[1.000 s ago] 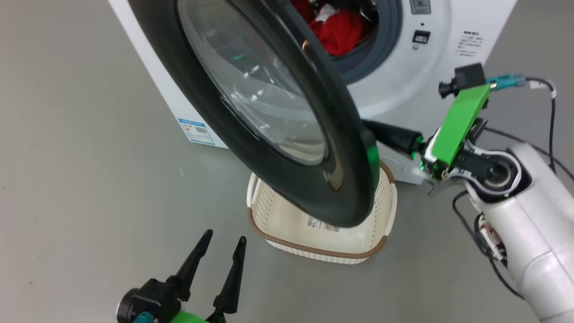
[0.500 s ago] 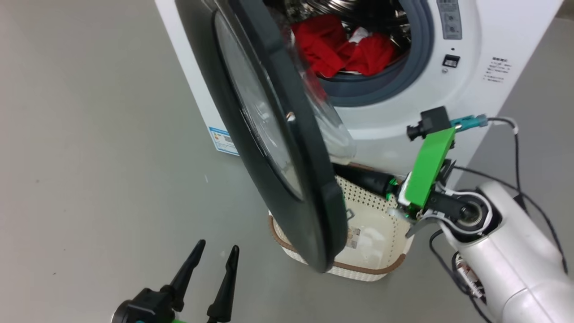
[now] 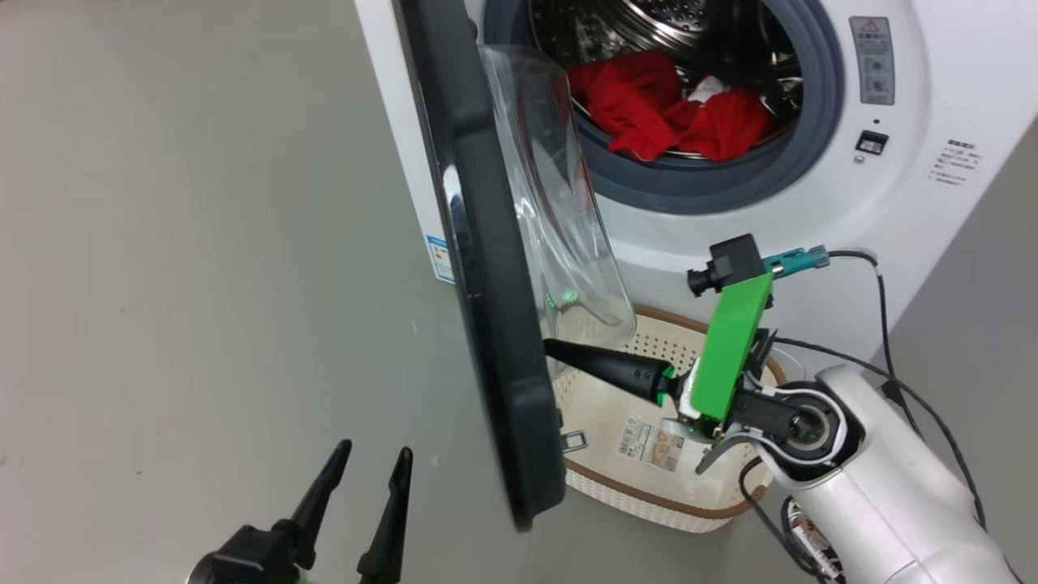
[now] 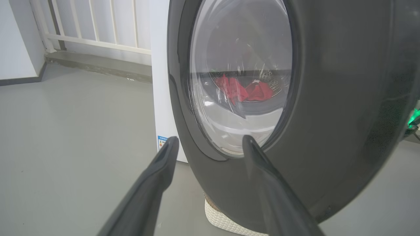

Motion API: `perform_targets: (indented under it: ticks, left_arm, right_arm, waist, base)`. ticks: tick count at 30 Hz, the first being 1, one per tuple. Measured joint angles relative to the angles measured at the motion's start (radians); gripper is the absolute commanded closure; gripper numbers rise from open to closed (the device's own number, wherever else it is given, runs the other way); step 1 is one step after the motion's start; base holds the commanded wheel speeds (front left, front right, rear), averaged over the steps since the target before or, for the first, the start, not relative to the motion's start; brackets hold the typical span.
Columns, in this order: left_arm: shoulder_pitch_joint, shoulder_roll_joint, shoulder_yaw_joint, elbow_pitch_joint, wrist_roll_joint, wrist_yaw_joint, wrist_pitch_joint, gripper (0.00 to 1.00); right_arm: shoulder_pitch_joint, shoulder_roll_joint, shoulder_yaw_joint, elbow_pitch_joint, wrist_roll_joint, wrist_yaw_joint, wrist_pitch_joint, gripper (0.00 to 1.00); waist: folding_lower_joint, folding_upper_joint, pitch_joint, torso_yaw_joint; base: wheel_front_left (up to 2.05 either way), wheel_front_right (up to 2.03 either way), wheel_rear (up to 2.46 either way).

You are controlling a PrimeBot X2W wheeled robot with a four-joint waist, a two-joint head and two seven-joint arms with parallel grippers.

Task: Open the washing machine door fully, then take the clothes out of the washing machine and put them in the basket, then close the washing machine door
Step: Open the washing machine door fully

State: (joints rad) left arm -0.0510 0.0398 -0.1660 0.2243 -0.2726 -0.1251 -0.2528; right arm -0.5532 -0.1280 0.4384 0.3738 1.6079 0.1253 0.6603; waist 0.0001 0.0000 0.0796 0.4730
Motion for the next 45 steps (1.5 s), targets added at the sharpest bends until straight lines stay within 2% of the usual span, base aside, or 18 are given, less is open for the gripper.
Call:
perform_targets:
  ticks: [9, 26, 27, 28, 29, 30, 31, 32, 45]
  left_arm:
    - [0.011, 0.0, 0.03, 0.003, 0.0, 0.0, 0.0, 0.0]
    - [0.016, 0.0, 0.047, -0.001, 0.0, 0.0, 0.0, 0.0]
    - [0.019, 0.0, 0.047, -0.001, 0.0, 0.0, 0.0, 0.0]
    - [0.024, 0.0, 0.047, -0.001, 0.0, 0.0, 0.0, 0.0]
    - [0.027, 0.0, 0.047, 0.0, 0.0, 0.0, 0.0, 0.0]
    - [0.028, 0.0, 0.047, 0.0, 0.0, 0.0, 0.0, 0.0]
    - [0.028, 0.0, 0.047, 0.0, 0.0, 0.0, 0.0, 0.0]
    - [0.028, 0.0, 0.047, 0.001, 0.001, 0.0, 0.0, 0.0]
    - [0.027, 0.0, 0.064, 0.01, 0.009, 0.0, 0.0, 0.0]
  right_arm:
    - [0.02, 0.033, 0.041, -0.013, -0.009, 0.0, -0.018, 1.0]
    - [0.02, 0.047, 0.07, -0.014, 0.001, 0.0, -0.064, 1.0]
    - [0.022, 0.048, 0.069, -0.014, 0.0, 0.0, -0.071, 0.84]
    - [0.025, 0.049, 0.069, -0.013, -0.001, 0.0, -0.075, 0.84]
    - [0.03, 0.05, 0.068, -0.014, -0.004, 0.0, -0.08, 0.64]
    - [0.038, 0.05, 0.066, -0.013, -0.008, 0.0, -0.085, 0.53]
    - [0.047, 0.05, 0.065, -0.013, -0.01, 0.0, -0.092, 0.2]
    - [0.058, 0.049, 0.063, -0.013, -0.011, 0.0, -0.099, 0.0]
    - [0.182, 0.0, 0.035, -0.012, -0.05, 0.0, -0.179, 0.0]
  waist:
    - [0.0, 0.0, -0.017, 0.04]
    - [0.0, 0.0, -0.028, 0.042]
    - [0.0, 0.0, -0.03, 0.041]
    - [0.0, 0.0, -0.032, 0.04]
    - [0.0, 0.0, -0.034, 0.039]
    - [0.0, 0.0, -0.036, 0.038]
    - [0.0, 0.0, -0.038, 0.037]
    - [0.0, 0.0, -0.041, 0.035]
    - [0.0, 0.0, -0.048, -0.017]
  base:
    - [0.0, 0.0, 0.0]
    - [0.0, 0.0, 0.0]
    - [0.0, 0.0, 0.0]
    - [0.0, 0.0, 0.0]
    - [0.0, 0.0, 0.0]
    - [0.0, 0.0, 0.0]
    - [0.0, 0.0, 0.0]
    - [0.0, 0.0, 0.0]
    - [0.0, 0.0, 0.0]
